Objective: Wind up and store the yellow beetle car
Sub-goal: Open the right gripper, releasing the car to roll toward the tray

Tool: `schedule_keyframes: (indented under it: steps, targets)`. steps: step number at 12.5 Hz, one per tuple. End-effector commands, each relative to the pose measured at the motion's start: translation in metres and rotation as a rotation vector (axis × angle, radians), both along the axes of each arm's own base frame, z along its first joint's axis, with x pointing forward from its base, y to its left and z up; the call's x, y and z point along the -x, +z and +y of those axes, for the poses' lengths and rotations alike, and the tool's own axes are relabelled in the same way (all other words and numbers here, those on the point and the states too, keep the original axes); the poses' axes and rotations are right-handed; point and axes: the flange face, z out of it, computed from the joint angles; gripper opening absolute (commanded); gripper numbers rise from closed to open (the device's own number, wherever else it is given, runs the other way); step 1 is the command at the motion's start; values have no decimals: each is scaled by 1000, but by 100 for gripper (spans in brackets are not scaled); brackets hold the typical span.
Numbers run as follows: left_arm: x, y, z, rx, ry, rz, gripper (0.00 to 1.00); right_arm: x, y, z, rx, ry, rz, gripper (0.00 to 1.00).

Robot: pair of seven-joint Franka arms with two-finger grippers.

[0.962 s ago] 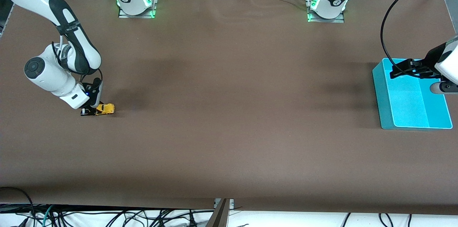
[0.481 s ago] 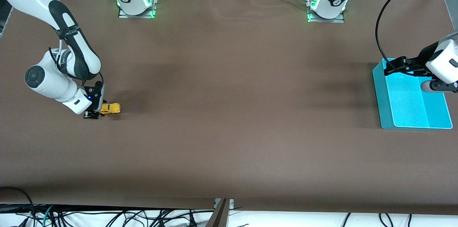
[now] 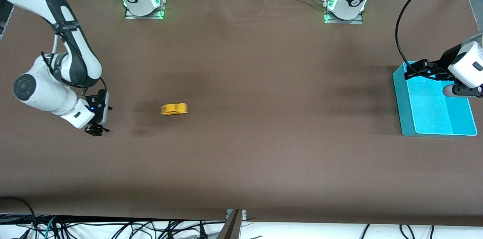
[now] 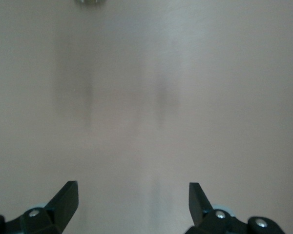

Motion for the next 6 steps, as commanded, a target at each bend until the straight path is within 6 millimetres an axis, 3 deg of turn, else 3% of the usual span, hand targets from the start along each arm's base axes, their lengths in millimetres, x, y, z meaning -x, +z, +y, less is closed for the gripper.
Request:
schedule_keyframes:
  steps: [1, 3, 6]
  targets:
    - [1, 7, 0, 12, -6, 2, 100, 16, 74, 10, 28, -72, 11, 100]
    - [0, 7, -1, 12, -7, 1, 100, 32, 118, 21, 54, -173, 34, 100]
    - [0, 7, -1, 13, -6, 1, 100, 45, 163, 27, 54, -278, 9, 100]
